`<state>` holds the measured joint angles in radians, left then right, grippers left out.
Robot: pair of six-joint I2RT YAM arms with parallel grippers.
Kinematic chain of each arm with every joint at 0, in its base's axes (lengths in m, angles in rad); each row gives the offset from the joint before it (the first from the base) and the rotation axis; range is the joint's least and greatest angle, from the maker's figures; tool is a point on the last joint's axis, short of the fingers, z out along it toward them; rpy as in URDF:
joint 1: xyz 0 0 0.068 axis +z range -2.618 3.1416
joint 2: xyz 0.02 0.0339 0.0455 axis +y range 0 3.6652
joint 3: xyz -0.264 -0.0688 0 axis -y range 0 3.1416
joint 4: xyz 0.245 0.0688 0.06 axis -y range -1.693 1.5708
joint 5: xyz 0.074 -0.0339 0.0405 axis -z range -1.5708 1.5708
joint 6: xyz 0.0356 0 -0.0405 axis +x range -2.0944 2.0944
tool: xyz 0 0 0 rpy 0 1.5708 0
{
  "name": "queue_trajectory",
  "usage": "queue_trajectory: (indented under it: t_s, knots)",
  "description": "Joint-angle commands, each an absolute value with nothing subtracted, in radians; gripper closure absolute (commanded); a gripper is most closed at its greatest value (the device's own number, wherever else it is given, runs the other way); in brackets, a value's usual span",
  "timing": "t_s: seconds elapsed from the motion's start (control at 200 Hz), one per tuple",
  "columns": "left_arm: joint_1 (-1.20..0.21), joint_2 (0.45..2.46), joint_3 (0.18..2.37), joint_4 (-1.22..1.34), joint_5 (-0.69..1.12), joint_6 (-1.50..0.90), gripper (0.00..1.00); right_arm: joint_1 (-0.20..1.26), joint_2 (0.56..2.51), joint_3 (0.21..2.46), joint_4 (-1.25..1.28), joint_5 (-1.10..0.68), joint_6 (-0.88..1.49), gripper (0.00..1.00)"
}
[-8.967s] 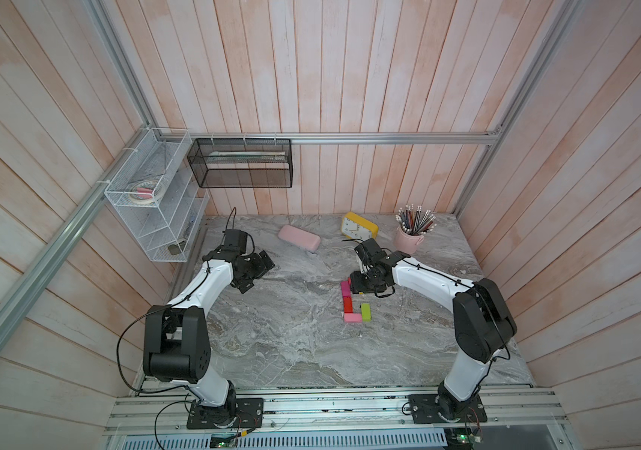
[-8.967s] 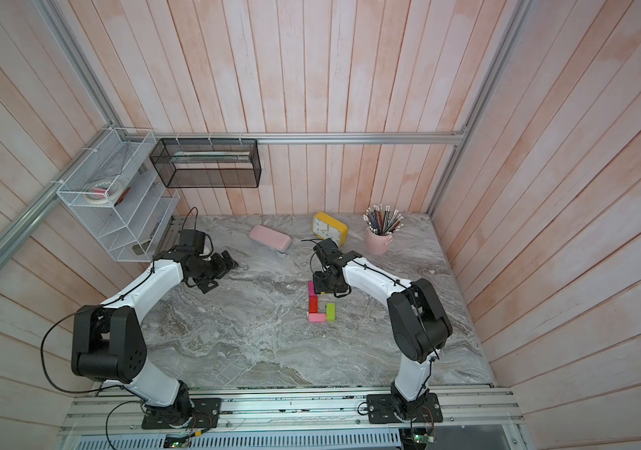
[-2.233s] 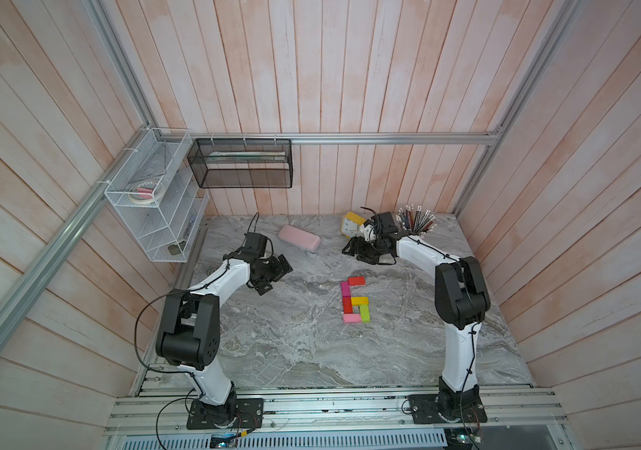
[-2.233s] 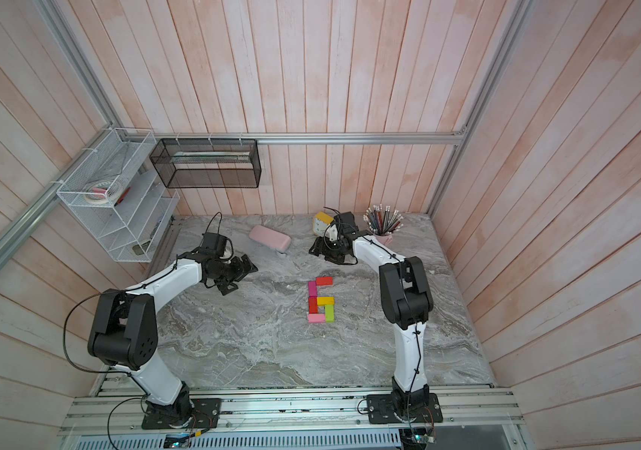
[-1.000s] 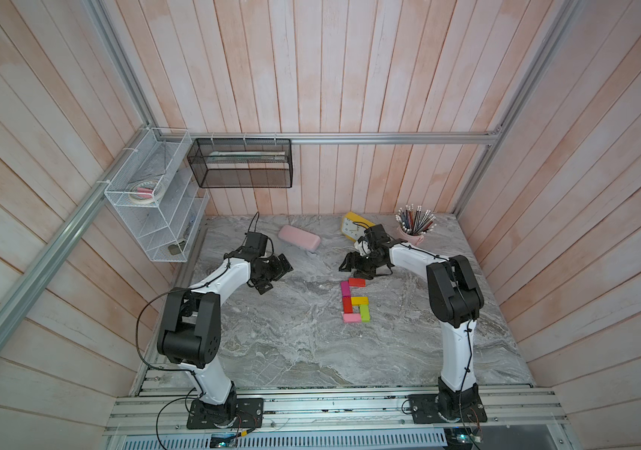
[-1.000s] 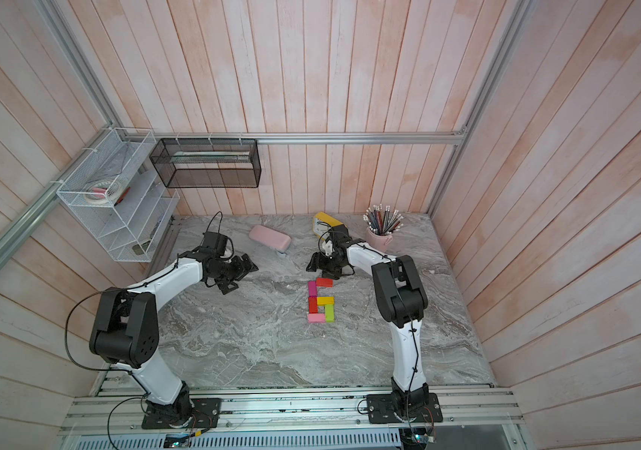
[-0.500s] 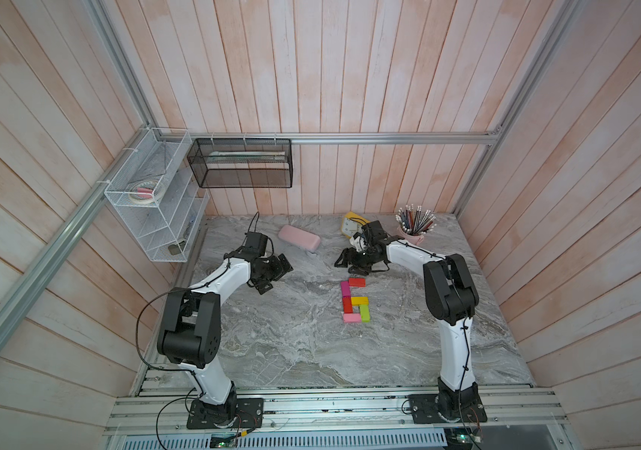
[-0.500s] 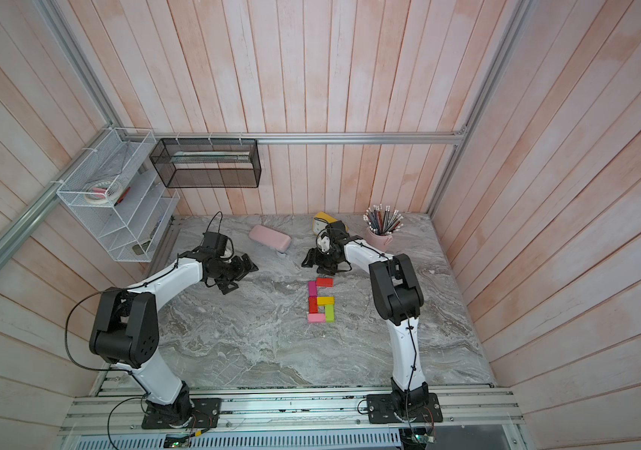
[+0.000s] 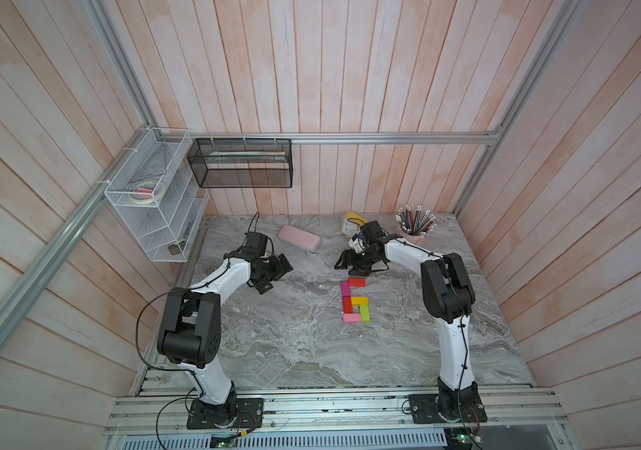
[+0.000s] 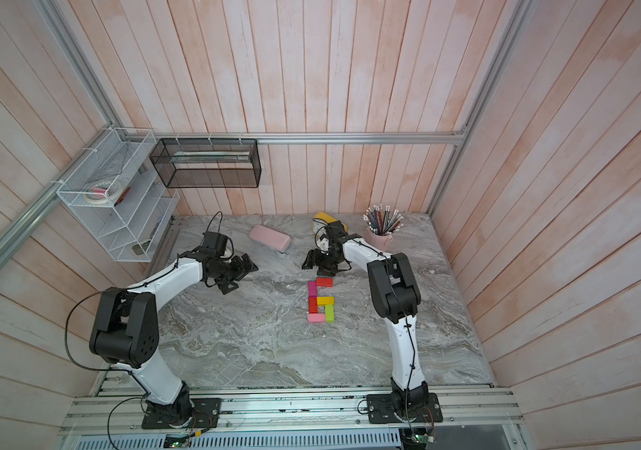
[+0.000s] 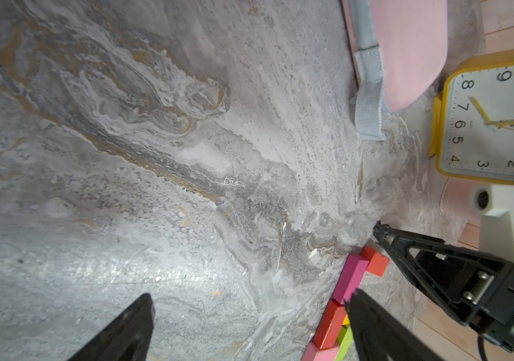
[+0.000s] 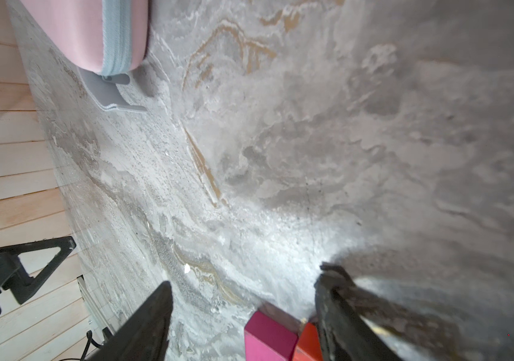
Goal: Assemble the number 6 with building blocks
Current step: Adjust the building block at the center of the board.
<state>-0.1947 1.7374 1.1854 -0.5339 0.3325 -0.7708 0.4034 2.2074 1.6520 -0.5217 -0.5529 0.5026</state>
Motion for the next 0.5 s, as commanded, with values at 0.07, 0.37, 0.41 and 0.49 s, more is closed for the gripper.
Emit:
queue_trajectory:
  t_s: [0.07, 0.37, 0.41, 0.49]
  knots:
    - [-0.195, 1.749, 1.185, -0.522, 0.327, -0.759, 0.02, 0.414, 2.225, 1.662, -0.568, -0.575, 0.479, 0.27]
    - [-0.194, 1.75, 1.188, -0.523, 0.325, -0.757, 0.02, 0.423, 2.23, 1.667, -0.58, -0.582, 0.472, 0.27]
    - [-0.194, 1.75, 1.186, -0.523, 0.327, -0.758, 0.02, 0.425, 2.229, 1.667, -0.581, -0.584, 0.471, 0.27]
    - [-0.195, 1.748, 1.182, -0.52, 0.326, -0.758, 0.02, 0.428, 2.227, 1.665, -0.586, -0.583, 0.468, 0.27]
